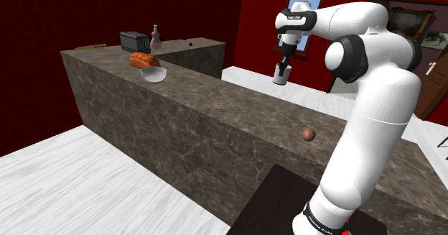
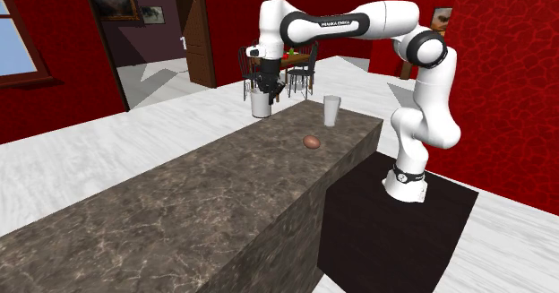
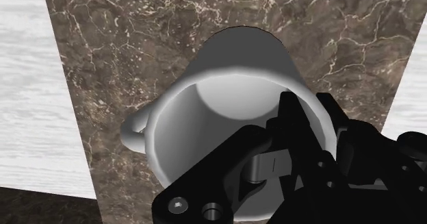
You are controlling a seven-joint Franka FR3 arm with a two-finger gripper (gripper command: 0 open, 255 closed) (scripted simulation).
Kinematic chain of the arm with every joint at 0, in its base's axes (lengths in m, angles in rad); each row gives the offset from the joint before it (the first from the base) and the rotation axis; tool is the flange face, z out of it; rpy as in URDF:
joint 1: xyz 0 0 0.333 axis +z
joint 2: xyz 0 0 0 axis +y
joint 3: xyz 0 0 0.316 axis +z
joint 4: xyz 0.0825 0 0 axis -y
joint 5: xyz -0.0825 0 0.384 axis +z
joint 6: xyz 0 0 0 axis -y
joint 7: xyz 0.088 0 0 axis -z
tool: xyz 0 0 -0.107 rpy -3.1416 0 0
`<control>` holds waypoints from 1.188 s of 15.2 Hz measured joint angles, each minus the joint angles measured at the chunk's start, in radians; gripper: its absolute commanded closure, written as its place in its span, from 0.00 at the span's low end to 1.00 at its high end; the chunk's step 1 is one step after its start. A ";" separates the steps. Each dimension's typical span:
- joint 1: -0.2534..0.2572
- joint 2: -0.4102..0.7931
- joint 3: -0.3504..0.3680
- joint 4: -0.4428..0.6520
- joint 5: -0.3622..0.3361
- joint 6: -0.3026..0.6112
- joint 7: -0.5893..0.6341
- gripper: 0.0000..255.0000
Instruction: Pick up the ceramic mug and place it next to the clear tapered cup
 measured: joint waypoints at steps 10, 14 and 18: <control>-0.041 -0.326 -0.036 -0.308 -0.192 0.046 -0.050 1.00; -0.080 -0.430 -0.049 -0.379 -0.255 0.035 -0.084 1.00; -0.127 -0.524 -0.067 -0.438 -0.314 0.020 -0.128 1.00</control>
